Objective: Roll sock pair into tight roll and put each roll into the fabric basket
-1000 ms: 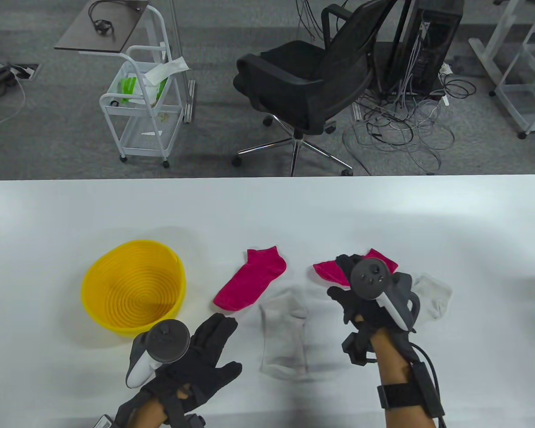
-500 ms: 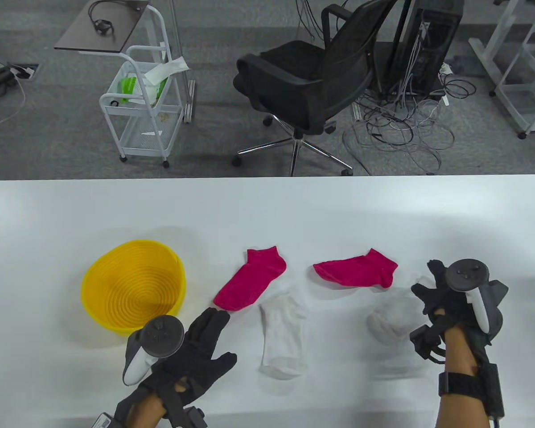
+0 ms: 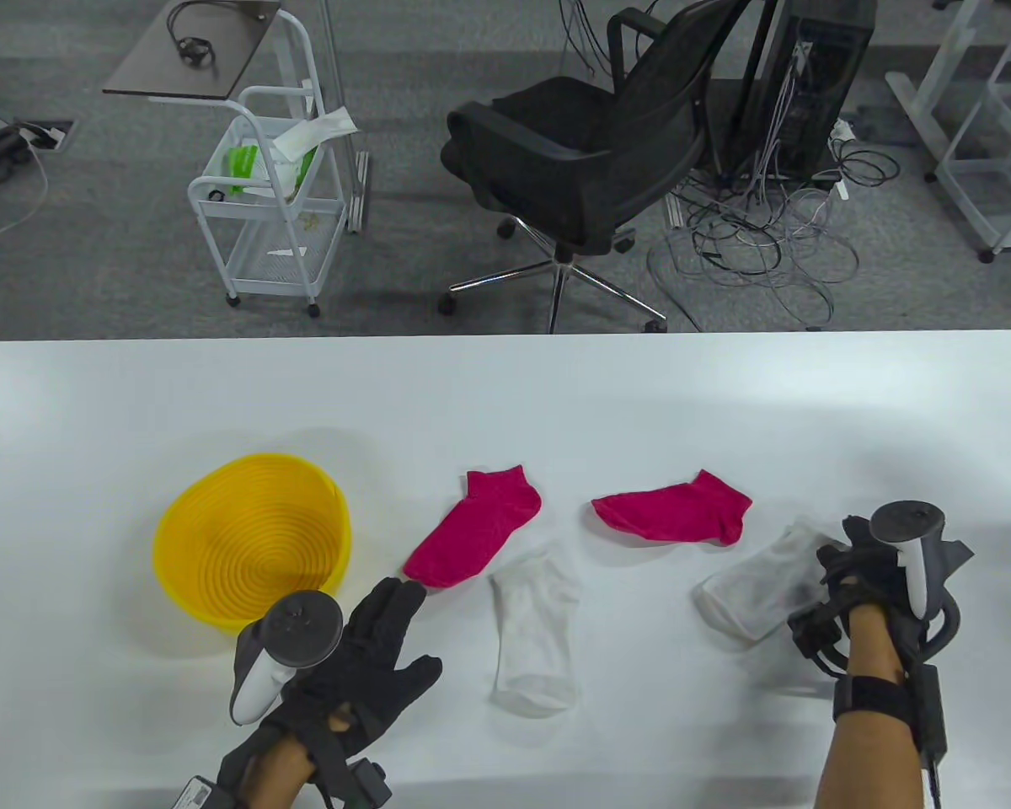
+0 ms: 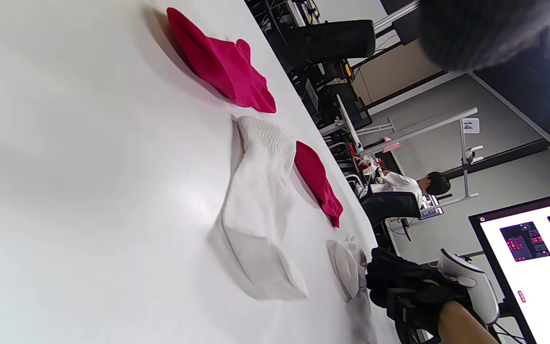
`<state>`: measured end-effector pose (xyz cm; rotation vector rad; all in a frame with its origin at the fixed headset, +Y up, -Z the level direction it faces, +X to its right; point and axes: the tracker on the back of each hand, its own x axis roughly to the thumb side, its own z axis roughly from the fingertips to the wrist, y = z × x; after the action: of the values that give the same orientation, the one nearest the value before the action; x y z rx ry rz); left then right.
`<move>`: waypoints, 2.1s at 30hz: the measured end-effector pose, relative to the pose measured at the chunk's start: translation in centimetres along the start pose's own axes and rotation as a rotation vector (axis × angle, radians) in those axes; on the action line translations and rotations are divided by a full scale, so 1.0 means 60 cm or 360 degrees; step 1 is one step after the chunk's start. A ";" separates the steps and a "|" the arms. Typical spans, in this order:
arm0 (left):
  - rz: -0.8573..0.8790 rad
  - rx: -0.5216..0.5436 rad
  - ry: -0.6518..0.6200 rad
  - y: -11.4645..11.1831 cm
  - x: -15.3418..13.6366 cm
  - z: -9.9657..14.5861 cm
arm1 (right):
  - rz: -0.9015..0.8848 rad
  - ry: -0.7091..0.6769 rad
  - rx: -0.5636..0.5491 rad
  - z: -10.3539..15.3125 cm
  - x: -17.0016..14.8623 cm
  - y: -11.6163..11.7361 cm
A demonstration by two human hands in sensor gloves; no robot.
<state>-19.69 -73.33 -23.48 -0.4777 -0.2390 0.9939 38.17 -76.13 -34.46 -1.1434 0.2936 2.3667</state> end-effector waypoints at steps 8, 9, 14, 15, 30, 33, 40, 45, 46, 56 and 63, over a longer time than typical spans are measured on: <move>-0.0009 -0.0009 0.0012 -0.001 0.001 0.000 | 0.0084 0.0093 -0.0193 -0.021 -0.001 0.012; -0.0012 -0.0012 0.0012 -0.002 0.001 0.000 | 0.0107 0.0097 -0.0214 -0.021 0.000 0.013; -0.0021 -0.0020 0.0013 -0.003 0.001 -0.001 | 0.0187 0.0090 -0.0314 -0.020 0.007 0.017; -0.0021 -0.0019 0.0012 -0.003 0.001 -0.001 | 0.0181 0.0093 -0.0312 -0.020 0.007 0.017; -0.0018 -0.0025 -0.0013 -0.004 0.001 0.001 | 0.0147 -0.0113 -0.0314 0.034 0.017 -0.016; -0.0003 -0.0019 -0.0015 -0.003 0.000 0.003 | 0.0072 -0.0214 -0.0250 0.064 0.026 -0.038; 0.0005 -0.0007 -0.0030 0.000 0.002 0.009 | -0.0040 -0.0532 -0.0150 0.165 0.055 -0.091; 0.0025 0.0010 -0.0038 0.004 0.002 0.013 | -0.0097 -0.0759 -0.0100 0.236 0.084 -0.114; 0.0025 0.0010 -0.0035 0.004 0.002 0.014 | -0.0090 -0.0832 -0.0089 0.258 0.094 -0.119; 0.0047 0.0012 -0.0020 0.008 0.000 0.019 | -0.0108 -0.1353 0.0090 0.400 0.157 -0.109; 0.0046 -0.0008 -0.0012 0.009 0.000 0.020 | -0.0001 -0.1615 0.0215 0.478 0.189 -0.063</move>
<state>-20.56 -72.74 -22.70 -0.4831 -0.2418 1.0237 14.81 -57.80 -25.28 0.1910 0.0808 2.5366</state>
